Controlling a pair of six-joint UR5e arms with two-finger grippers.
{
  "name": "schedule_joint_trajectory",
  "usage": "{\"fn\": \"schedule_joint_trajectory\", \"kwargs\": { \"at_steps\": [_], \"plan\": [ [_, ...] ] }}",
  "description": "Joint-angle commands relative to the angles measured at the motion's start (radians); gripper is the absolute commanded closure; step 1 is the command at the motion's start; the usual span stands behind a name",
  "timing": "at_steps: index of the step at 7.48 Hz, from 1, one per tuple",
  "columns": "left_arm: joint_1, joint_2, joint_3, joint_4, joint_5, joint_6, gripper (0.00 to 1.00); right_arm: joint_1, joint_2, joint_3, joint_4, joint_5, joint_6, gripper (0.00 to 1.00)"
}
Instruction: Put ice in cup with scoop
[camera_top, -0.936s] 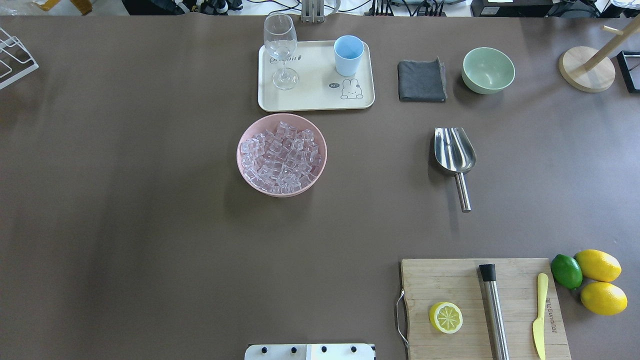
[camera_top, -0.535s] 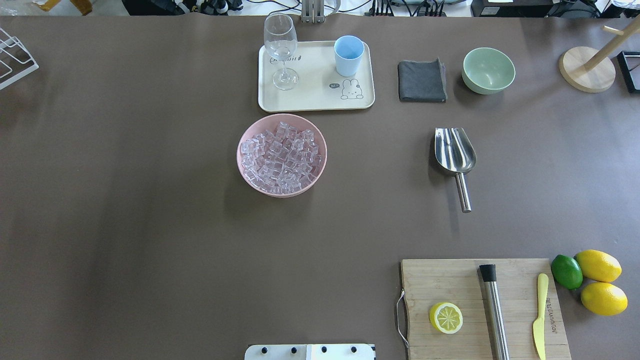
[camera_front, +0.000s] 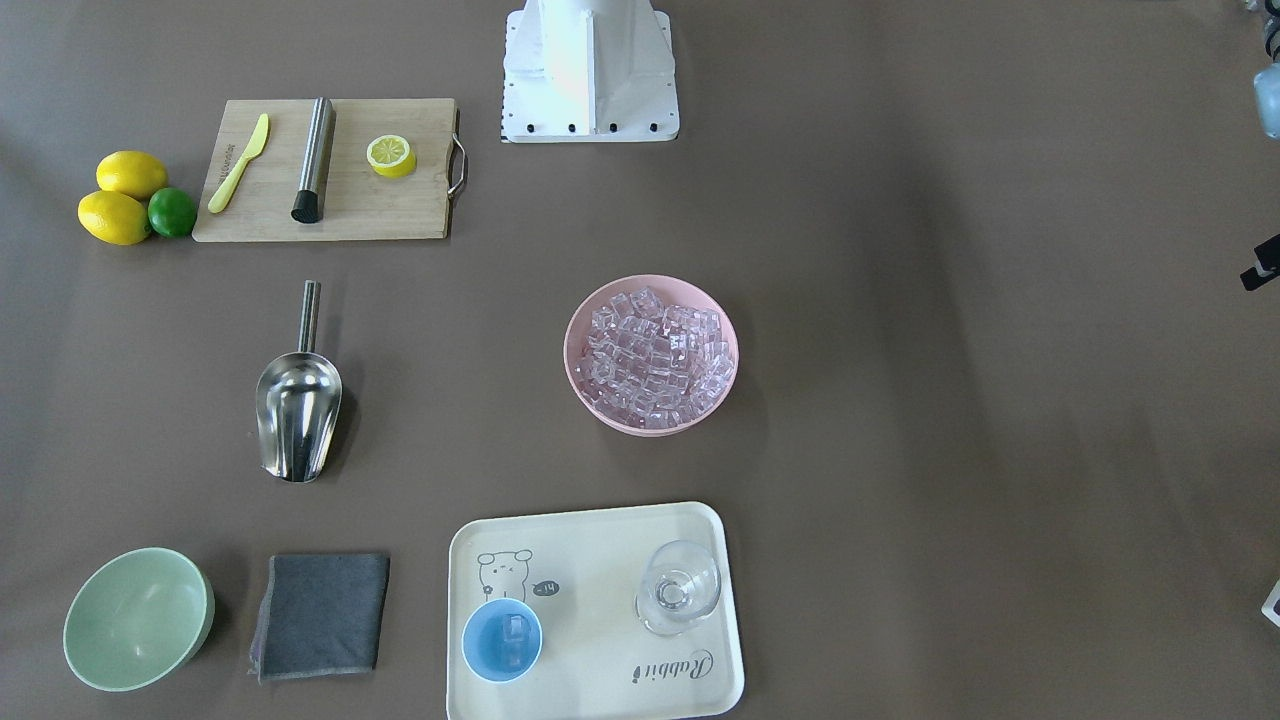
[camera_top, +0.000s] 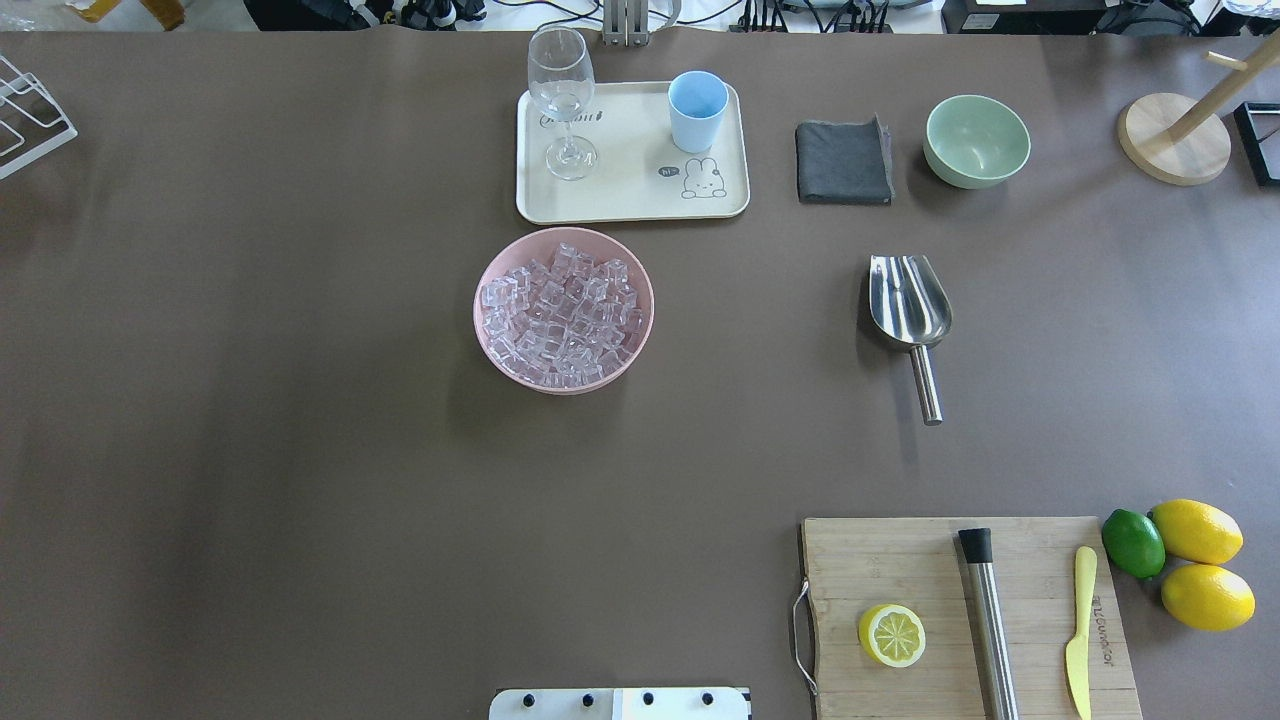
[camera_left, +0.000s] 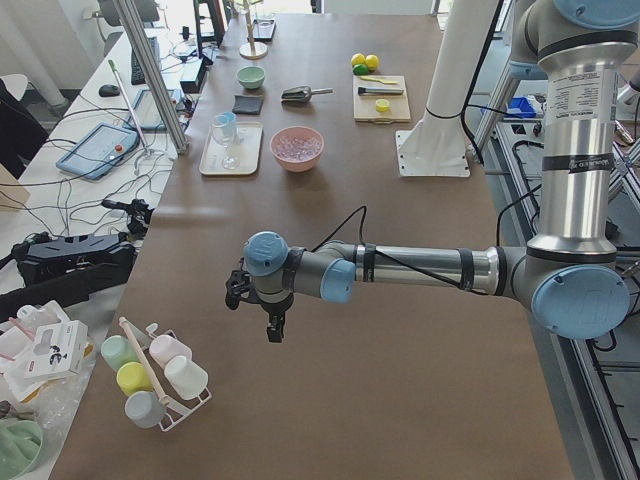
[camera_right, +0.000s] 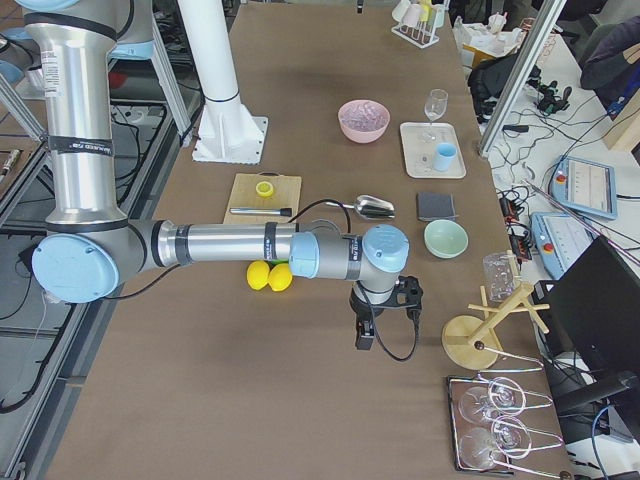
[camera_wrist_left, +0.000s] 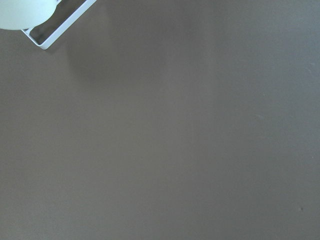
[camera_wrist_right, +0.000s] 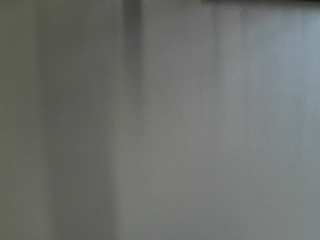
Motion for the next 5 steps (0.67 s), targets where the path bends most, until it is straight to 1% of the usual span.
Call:
{"fn": "schedule_joint_trajectory", "kwargs": {
  "at_steps": [1,3,5],
  "plan": [
    [0.001,0.0,0.0,0.002,0.0,0.002,0.03,-0.004,0.011,0.012,0.007,-0.004,0.006,0.0],
    [0.001,-0.003,-0.001,0.002,0.0,0.002,0.03,-0.014,0.033,-0.017,0.007,-0.004,0.007,0.0],
    [0.005,-0.006,0.002,0.002,0.0,0.002,0.03,-0.014,0.033,-0.019,0.005,-0.006,0.026,0.0]
  ]
}}
